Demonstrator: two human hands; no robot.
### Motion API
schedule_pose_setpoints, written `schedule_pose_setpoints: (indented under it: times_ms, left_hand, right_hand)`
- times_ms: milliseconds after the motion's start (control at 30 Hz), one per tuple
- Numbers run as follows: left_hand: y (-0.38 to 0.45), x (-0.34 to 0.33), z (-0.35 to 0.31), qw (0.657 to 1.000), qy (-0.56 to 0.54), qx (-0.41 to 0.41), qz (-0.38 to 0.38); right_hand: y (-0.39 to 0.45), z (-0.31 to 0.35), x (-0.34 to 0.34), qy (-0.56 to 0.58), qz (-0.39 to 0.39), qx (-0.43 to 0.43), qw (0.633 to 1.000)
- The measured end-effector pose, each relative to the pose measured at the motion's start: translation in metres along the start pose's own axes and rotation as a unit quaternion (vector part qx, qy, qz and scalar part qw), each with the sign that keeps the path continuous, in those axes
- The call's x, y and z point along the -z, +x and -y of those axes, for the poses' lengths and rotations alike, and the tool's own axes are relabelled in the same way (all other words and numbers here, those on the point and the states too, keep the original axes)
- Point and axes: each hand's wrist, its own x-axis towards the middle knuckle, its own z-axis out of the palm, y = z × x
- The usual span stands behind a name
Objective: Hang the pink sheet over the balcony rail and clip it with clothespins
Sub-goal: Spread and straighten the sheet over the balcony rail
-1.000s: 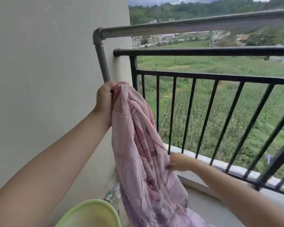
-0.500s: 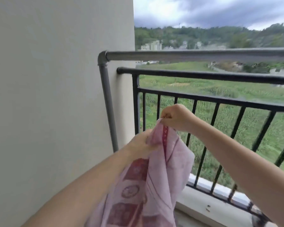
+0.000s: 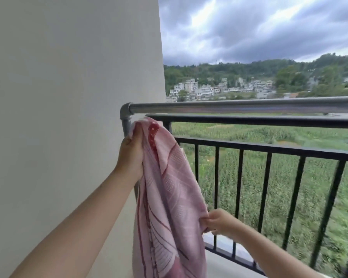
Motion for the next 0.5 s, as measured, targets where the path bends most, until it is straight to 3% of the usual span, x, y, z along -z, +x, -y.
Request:
schedule_pose_setpoints:
  times_ms: [100, 167, 267, 333, 400, 500]
  left_hand:
    - [0.008, 0.013, -0.010, 0.999, 0.018, -0.002, -0.032]
    - [0.017, 0.022, -0.006, 0.997, 0.074, 0.008, -0.033]
    - [0.021, 0.034, -0.002, 0.956, 0.286, 0.044, -0.044]
    - [0.016, 0.038, -0.006, 0.926, 0.375, 0.035, 0.000]
    - [0.007, 0.038, -0.019, 0.939, 0.325, 0.027, 0.107]
    - [-0.001, 0.029, -0.036, 0.944, 0.158, 0.085, 0.277]
  right_hand:
    - [-0.003, 0.017, 0.006, 0.219, -0.042, 0.028, 0.974]
    - [-0.011, 0.041, 0.016, 0.251, -0.090, 0.087, 0.960]
    - [-0.022, 0.081, 0.029, 0.207, -0.131, 0.176, 0.953]
    - [-0.034, 0.115, 0.046, 0.160, -0.164, 0.228, 0.946]
    - [-0.047, 0.151, 0.068, 0.088, -0.205, 0.301, 0.927]
    - [-0.060, 0.199, 0.087, -0.152, -0.201, 0.388, 0.887]
